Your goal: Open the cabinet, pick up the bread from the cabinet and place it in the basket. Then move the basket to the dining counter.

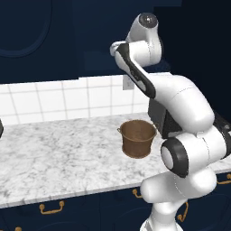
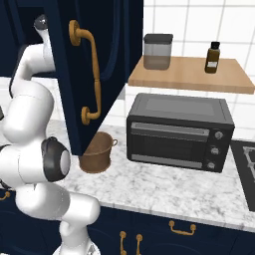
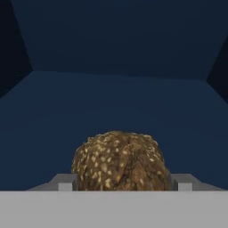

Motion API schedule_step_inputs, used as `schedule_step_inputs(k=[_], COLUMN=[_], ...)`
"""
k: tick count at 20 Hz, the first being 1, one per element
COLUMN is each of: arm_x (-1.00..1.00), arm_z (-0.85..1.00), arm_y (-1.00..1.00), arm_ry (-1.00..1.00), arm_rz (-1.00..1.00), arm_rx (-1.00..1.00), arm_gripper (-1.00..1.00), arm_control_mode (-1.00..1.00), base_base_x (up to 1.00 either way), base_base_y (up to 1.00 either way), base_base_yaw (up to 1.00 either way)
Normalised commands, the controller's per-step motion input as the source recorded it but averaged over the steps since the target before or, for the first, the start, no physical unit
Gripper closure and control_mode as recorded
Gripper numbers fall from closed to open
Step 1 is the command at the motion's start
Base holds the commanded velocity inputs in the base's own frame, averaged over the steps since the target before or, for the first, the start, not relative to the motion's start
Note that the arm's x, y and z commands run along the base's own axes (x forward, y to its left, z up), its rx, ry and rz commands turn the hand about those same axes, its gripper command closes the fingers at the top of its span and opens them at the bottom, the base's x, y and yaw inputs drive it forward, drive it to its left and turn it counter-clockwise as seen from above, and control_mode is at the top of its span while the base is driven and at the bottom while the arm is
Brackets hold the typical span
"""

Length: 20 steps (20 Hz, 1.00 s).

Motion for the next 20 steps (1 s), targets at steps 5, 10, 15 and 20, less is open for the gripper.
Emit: schedule_step_inputs(k=[5,10,15,20], arm_x=[-1.00,-0.95,-0.21,0.04], arm_z=[-0.01,-0.44,-1.00,-1.00], arm_y=[0.00,0.00,-0.21,-0.36], arm_ry=[0.17,0.06,0.26,0.31], arm_rz=[-0.04,-0.06,-0.12,-0.07], arm_rx=[-0.03,-0.07,-0.02,0.00], arm_gripper=[1.00,1.00,1.00,1.00], arm_control_mode=[-1.00,-1.00,-1.00,-1.00], base_base_x=[0.00,0.00,0.00,0.00], base_base_y=[0.00,0.00,0.00,0.00], base_base_yaw=[0.00,0.00,0.00,0.00])
